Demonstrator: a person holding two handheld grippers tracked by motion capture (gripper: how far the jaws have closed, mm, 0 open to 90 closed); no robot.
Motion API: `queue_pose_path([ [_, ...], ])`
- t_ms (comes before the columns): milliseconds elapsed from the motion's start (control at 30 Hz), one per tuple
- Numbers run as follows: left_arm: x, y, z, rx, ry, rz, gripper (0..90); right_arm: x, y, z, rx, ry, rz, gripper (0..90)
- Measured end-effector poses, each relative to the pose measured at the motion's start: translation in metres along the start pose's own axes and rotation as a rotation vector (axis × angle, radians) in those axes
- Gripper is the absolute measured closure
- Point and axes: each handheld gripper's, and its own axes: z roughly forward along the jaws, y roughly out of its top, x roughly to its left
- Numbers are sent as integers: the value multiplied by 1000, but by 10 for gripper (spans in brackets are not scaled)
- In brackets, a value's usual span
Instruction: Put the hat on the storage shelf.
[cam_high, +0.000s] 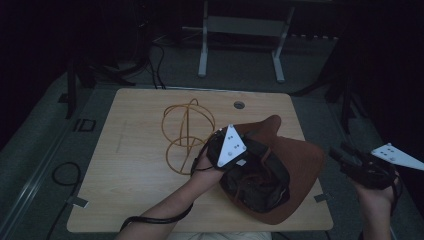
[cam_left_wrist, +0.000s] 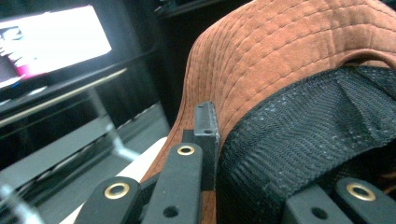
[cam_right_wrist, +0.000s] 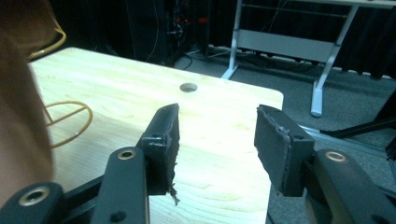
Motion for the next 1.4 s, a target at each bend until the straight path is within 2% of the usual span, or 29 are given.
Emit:
queue_pose_path([
  [33, 1, -1, -4, -23, -23, 6, 861, 0, 0, 4, 6, 7, -1, 503],
  [100, 3, -4, -12, -56, -64, 22, 861, 4, 0, 14, 17, 50, -3, 509],
  [167, 7, -9, -20, -105, -116, 26, 861, 12, 0, 22, 26, 90, -5, 516],
  [200, 8, -11, -22, -106, -120, 25, 861, 24, -1, 31, 44, 132, -15, 520],
  [233, 10, -13, -25, -104, -132, 18, 861, 24, -1, 31, 44, 132, -15, 520],
  [367, 15, -20, -36, -150, -225, 6, 860, 54, -4, 48, 78, 252, -58, 519],
  [400, 15, -21, -39, -155, -235, 22, 860, 62, -4, 51, 78, 287, -61, 519],
  [500, 16, -25, -44, -178, -261, 36, 860, 85, -4, 60, 72, 382, -64, 511],
  [533, 16, -25, -44, -178, -261, 36, 860, 85, -4, 60, 72, 382, -64, 511],
  [567, 17, -28, -46, -186, -297, 24, 860, 106, -5, 67, 70, 452, -74, 491],
  [600, 17, -29, -48, -184, -307, 33, 860, 106, -5, 67, 70, 452, -74, 491],
  [633, 16, -30, -49, -183, -325, 39, 860, 121, -3, 72, 67, 520, -86, 474],
  [700, 12, -30, -50, -180, -332, 50, 860, 126, -2, 73, 69, 531, -93, 472],
  [733, 11, -30, -50, -175, -333, 59, 860, 138, 1, 77, 66, 566, -106, 463],
  [767, 9, -30, -50, -174, -325, 69, 860, 138, 1, 77, 66, 566, -106, 463],
  [800, 7, -30, -49, -170, -320, 66, 860, 148, 4, 81, 64, 587, -128, 459],
  [833, 6, -30, -49, -167, -313, 70, 860, 148, 4, 81, 64, 587, -128, 459],
  [867, 6, -29, -48, -161, -310, 72, 860, 156, 6, 84, 61, 616, -145, 454],
  [1000, 6, -30, -48, -162, -315, 63, 859, 166, 9, 86, 33, 647, -181, 454],
  [1067, 5, -29, -48, -162, -298, 65, 859, 168, 9, 86, 25, 661, -177, 453],
  [1100, 4, -28, -47, -160, -299, 66, 859, 169, 11, 86, 10, 692, -163, 448],
  [1200, 1, -28, -46, -163, -291, 63, 858, 171, 13, 86, -1, 704, -161, 450],
  [1300, -1, -26, -45, -146, -279, 72, 857, 170, 15, 86, -10, 722, -159, 522],
  [1333, -1, -26, -44, -138, -280, 72, 856, 170, 15, 87, -5, 734, -151, 598],
  [1367, -3, -25, -43, -137, -268, 84, 856, 169, 15, 87, -14, 741, -171, 649],
  [1400, -3, -25, -43, -137, -268, 84, 855, 169, 15, 87, -14, 741, -171, 649],
])
